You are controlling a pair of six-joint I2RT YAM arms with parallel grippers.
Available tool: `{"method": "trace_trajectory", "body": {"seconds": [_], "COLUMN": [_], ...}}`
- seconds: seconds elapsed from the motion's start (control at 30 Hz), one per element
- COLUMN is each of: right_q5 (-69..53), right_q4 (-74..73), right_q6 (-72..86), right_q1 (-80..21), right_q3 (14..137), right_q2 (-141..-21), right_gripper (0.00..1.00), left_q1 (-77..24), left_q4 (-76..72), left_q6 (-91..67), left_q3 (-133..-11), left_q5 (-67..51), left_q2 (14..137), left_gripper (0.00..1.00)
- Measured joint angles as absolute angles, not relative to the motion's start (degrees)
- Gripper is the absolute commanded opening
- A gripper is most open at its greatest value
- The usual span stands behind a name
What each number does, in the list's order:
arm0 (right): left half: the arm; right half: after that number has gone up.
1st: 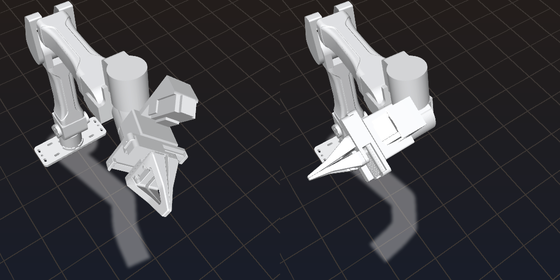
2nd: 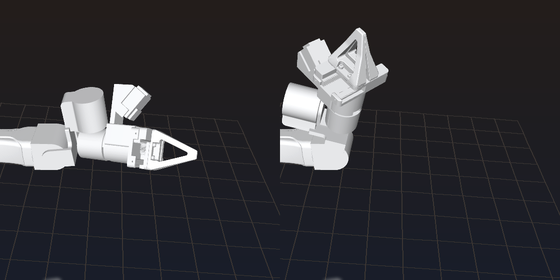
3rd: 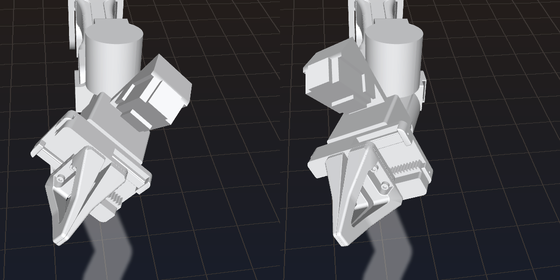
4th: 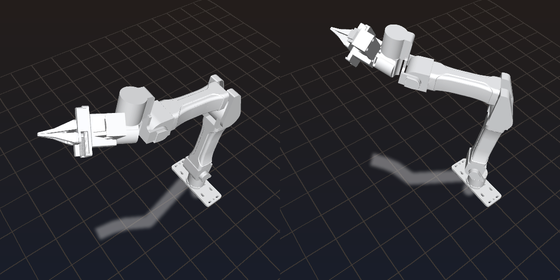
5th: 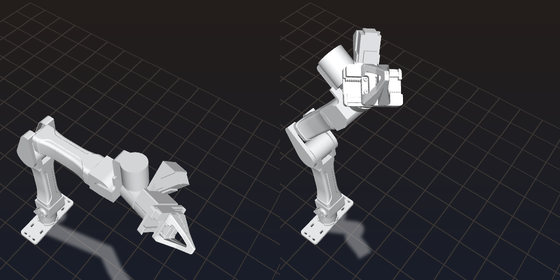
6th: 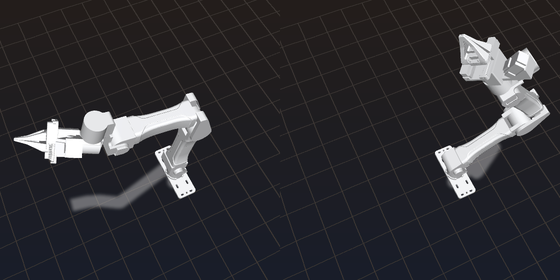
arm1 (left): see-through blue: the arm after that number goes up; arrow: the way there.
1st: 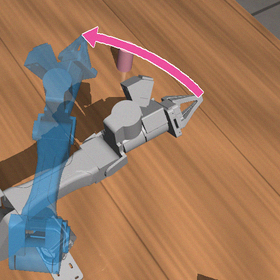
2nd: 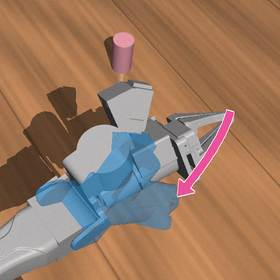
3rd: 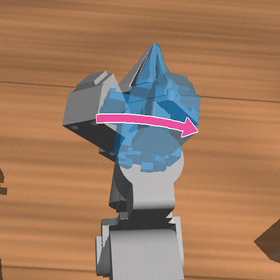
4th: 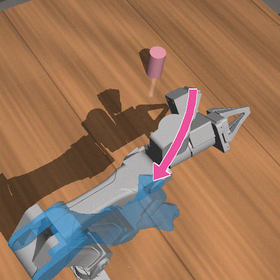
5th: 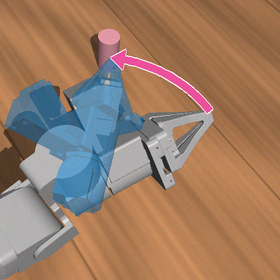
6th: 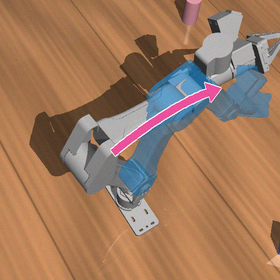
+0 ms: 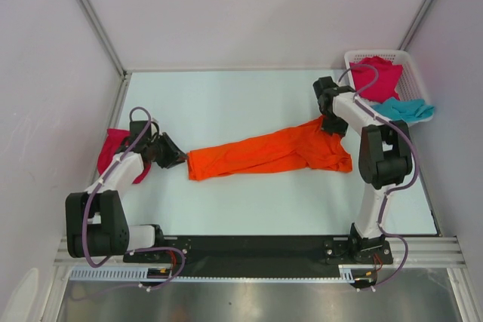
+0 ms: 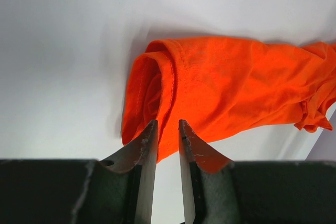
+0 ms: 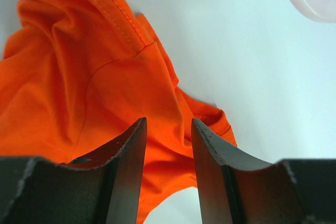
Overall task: Fold and stack the t-shirts
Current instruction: Rotate the tshirt 45 degrees
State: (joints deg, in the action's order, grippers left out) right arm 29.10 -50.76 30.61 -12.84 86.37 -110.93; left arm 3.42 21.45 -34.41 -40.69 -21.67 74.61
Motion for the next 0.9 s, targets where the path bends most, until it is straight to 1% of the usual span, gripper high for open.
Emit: {"method": "trace_trajectory", "body": {"seconds": [0.27, 0.37, 0.43, 0.47, 0.53, 0.57, 0.73, 0.9], "right_q5": [29.08, 29.06, 29.02, 29.04, 29.04, 29.08, 29.98, 34.15], "right_q4": [-49.21, -48.73, -48.49, -48.29, -47.86, -47.77, -47.37, -47.46], "right_q6": [29.93, 29.78, 29.69, 29.43, 29.19, 28.91, 28.62, 28.56], "right_q1": [-12.34, -12.34, -12.36, -12.36, -12.29, -12.25, -12.19, -12.19], "right_q3": [85.6, 85.21, 85.17, 85.17, 85.17, 85.17, 85.17, 85.69], "right_q2": [-113.45, -114.1, -114.26, -114.28, -114.28, -114.28, -114.3, -114.3], "right_gripper": [0.43, 0.37, 0.27, 0.19, 0.09, 0.01, 0.0, 0.0], "left_q1": [3.53, 3.57, 3.57, 3.6, 3.66, 3.68, 3.79, 3.86], "left_q4": [21.74, 21.76, 21.78, 21.78, 21.78, 21.78, 21.91, 21.96], "left_q6": [-34.39, -34.39, -34.39, -34.37, -34.37, -34.37, -34.33, -34.13], "left_q3": [-40.69, -40.69, -40.69, -40.69, -40.69, -40.69, -40.69, -40.69], "left_q5": [-21.67, -21.67, -21.67, -21.67, -21.67, -21.65, -21.65, -21.65], "left_q2": [74.61, 74.61, 74.63, 74.65, 74.74, 74.81, 75.0, 75.0], "left_gripper": [0.27, 0.27, 0.27, 0.27, 0.28, 0.27, 0.27, 0.27]}}
